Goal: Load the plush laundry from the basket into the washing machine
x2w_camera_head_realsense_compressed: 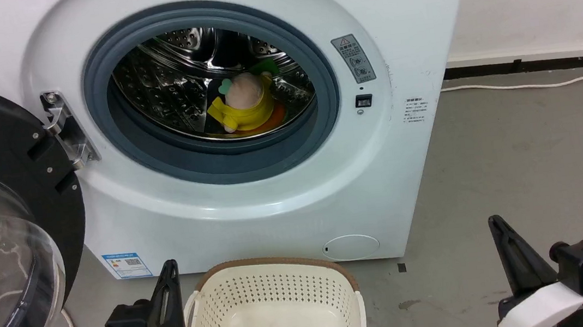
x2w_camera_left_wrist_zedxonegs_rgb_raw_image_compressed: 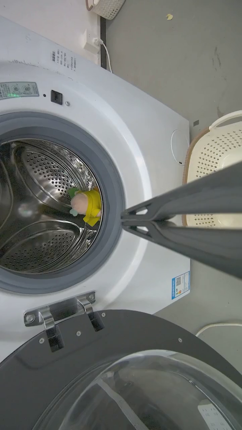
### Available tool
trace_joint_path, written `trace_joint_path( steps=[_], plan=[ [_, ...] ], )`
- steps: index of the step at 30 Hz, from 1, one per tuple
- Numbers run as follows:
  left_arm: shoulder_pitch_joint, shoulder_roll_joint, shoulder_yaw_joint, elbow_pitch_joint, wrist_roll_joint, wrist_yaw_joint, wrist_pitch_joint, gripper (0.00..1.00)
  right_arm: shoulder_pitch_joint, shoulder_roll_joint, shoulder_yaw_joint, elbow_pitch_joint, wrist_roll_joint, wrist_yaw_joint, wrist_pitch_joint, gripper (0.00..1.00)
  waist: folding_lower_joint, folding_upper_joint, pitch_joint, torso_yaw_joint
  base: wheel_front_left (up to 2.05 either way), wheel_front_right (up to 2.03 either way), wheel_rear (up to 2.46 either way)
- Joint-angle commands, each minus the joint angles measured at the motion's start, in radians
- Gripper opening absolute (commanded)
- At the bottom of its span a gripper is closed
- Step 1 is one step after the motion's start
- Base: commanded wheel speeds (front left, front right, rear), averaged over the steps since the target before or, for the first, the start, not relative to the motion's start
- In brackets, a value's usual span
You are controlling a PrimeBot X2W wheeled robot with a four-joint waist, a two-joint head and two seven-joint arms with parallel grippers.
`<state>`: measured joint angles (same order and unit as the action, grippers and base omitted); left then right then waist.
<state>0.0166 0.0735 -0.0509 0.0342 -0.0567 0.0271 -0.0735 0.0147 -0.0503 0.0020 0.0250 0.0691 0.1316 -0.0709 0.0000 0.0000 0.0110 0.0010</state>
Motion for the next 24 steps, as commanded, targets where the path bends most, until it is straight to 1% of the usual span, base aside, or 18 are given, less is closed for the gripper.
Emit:
trace_joint_path(
  steps=[1,24],
  plan=[
    [-0.011,-0.007,0.006,-0.008,0.009,-0.006,0.008,0.0,-0.009,0.0,-0.001,-0.007,-0.013,-0.001,0.005,0.0,0.0,0.0,-0.001,0.0,0.0,0.0,0.0],
    [-0.015,-0.018,0.037,-0.026,0.042,-0.02,0.053,0.0,-0.013,0.0,-0.002,-0.019,-0.051,-0.001,0.05,0.0,0.0,0.0,-0.008,-0.001,0.0,0.0,0.0]
  ],
)
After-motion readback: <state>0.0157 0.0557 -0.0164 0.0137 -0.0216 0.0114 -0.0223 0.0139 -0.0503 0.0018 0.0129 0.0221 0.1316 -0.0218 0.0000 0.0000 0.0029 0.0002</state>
